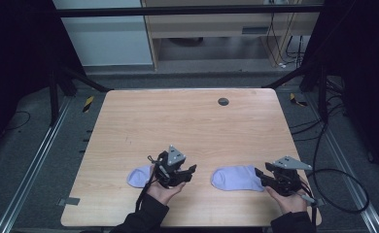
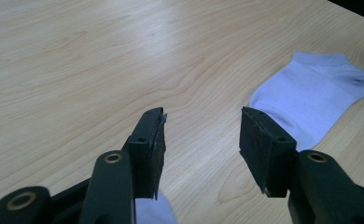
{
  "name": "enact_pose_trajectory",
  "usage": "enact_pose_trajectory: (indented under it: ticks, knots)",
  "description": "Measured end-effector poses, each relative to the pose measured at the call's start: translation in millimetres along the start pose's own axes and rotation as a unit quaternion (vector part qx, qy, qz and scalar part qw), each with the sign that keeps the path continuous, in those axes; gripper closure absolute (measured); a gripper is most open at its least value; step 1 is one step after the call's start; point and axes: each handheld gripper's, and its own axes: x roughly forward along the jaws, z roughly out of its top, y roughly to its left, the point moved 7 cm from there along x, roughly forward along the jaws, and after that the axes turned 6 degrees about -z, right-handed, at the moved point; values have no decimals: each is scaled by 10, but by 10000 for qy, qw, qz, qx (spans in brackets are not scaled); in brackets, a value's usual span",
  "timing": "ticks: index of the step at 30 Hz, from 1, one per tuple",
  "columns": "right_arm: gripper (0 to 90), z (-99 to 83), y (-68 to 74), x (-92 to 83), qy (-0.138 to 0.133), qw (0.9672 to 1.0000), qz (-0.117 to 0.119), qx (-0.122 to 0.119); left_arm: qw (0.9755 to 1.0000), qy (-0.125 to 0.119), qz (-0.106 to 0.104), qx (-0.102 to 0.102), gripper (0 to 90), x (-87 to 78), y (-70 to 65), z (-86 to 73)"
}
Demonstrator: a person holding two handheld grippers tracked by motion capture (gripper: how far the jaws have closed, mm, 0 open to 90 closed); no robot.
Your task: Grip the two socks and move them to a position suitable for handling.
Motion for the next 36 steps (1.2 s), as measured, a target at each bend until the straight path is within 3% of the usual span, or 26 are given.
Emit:
enact_pose_trajectory:
  ticks: [7, 18, 29, 36]
  knots:
    - [561, -147, -149, 85, 203, 9998, -53, 61, 9998, 117, -130, 55, 511, 286, -181, 17]
    - [613, -293, -177, 223, 596, 9981, -8, 132, 9988, 425, -234, 59, 559, 690, -388, -56]
    - [698, -373, -164, 335, 915, 9958, 74, 76, 9968, 761, -243, -2, 722, 844, -419, -167]
    - [835, -365, -128, 327, 1014, 9948, 84, 110, 9965, 797, -246, -27, 878, 868, -437, -177]
